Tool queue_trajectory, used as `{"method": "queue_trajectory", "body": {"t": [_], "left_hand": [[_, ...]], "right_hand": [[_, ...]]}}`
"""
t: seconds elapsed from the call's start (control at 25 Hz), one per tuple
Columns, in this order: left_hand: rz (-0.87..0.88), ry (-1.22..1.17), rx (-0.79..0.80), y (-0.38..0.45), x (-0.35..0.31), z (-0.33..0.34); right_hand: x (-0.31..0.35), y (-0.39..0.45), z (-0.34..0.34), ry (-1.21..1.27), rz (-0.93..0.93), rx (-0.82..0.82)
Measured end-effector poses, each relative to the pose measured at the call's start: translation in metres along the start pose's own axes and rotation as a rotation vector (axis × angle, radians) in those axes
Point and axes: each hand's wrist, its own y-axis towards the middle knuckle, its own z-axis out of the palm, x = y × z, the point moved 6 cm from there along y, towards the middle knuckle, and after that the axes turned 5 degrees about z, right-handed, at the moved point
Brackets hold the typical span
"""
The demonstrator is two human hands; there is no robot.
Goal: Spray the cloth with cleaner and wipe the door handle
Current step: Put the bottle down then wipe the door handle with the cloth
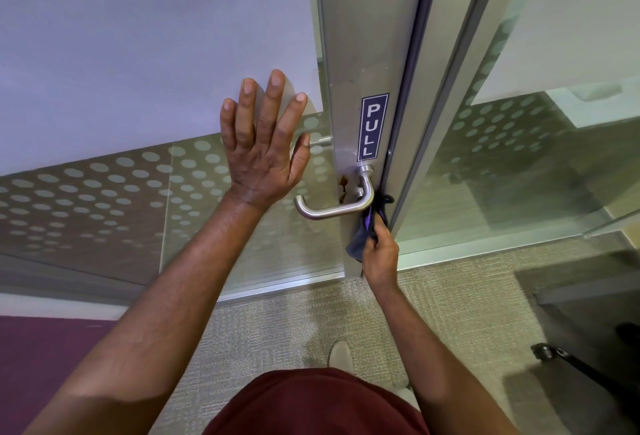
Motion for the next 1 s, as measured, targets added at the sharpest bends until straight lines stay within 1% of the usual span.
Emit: {"method": "queue_trajectory", "body": {"t": [0.08, 0.2, 0.4, 0.52, 0.64, 0.72, 0.84, 0.92, 1.0], "left_hand": [[0.003, 0.002, -0.001, 0.000, 0.000, 0.000], [-0.002, -0.002, -0.009, 0.001, 0.001, 0.000], [0.007, 0.002, -0.014, 0.000, 0.000, 0.000], [0.000, 0.000, -0.017, 0.000, 0.001, 0.000], [0.009, 0.009, -0.027, -0.001, 0.000, 0.000], [0.010, 0.004, -0.035, -0.001, 0.000, 0.001], [0.018, 0.017, -0.049, -0.003, 0.000, 0.003], [0.017, 0.007, -0.055, -0.003, 0.001, 0.003], [0.021, 0.012, -0.062, -0.003, 0.000, 0.003]], "right_hand": [[0.001, 0.009, -0.002, 0.020, 0.050, -0.003], [0.014, 0.017, -0.008, 0.084, 0.088, -0.071], [0.055, 0.007, -0.020, 0.232, -0.002, -0.199], [0.076, 0.005, -0.030, 0.349, -0.035, -0.224], [0.080, -0.004, -0.032, 0.421, -0.099, -0.252], [0.074, -0.006, -0.029, 0.393, -0.153, -0.260], [0.064, -0.001, -0.018, 0.225, -0.242, -0.202], [0.050, 0.006, -0.010, 0.184, -0.231, -0.171], [0.038, 0.009, -0.006, 0.211, -0.192, -0.176]]}}
